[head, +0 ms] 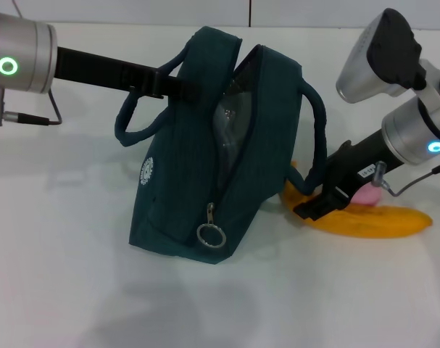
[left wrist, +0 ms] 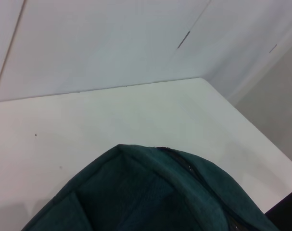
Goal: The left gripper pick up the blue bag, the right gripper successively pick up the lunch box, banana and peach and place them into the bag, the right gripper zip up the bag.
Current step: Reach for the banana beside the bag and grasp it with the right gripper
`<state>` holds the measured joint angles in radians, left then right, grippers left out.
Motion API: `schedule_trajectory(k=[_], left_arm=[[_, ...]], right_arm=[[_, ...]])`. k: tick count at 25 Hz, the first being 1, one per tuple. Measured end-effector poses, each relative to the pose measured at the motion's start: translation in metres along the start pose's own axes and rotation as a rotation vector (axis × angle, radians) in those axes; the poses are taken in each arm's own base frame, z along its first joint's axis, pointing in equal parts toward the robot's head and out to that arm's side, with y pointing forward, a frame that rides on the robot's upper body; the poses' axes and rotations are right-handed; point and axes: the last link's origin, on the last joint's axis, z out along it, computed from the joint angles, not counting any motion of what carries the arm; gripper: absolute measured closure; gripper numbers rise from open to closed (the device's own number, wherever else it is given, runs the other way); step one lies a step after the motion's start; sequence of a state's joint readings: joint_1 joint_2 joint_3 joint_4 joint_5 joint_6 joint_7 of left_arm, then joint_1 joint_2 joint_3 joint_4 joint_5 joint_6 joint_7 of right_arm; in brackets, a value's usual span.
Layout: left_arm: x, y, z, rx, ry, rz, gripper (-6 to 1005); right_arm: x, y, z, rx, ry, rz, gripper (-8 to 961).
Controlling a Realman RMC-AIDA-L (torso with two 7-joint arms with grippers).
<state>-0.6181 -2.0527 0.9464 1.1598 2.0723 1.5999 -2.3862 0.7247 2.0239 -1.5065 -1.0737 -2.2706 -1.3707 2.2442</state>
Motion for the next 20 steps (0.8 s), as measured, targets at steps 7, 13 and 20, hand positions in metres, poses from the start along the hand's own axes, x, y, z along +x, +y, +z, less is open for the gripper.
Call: schedule_trajectory(k=[7, 13, 20], left_arm=[[0.0001, -0.0004, -0.0001, 0.003, 0.000, 0.010, 944], [0.0003, -0.0008, 0.0008, 0.006, 0.002, 0.010, 944], [-0.0002, -0.0009, 0.0013, 0.007, 0.000, 0.008, 944]], right_arm=[[0.0027, -0.0027, 0.0043, -0.003, 0.008, 0.022, 294], [0.0069, -0.0040, 0.0090, -0.014, 0.025, 0.045, 298], [0.0075, -0.0036, 0.0098, -0.022, 0.032, 0.052, 325]])
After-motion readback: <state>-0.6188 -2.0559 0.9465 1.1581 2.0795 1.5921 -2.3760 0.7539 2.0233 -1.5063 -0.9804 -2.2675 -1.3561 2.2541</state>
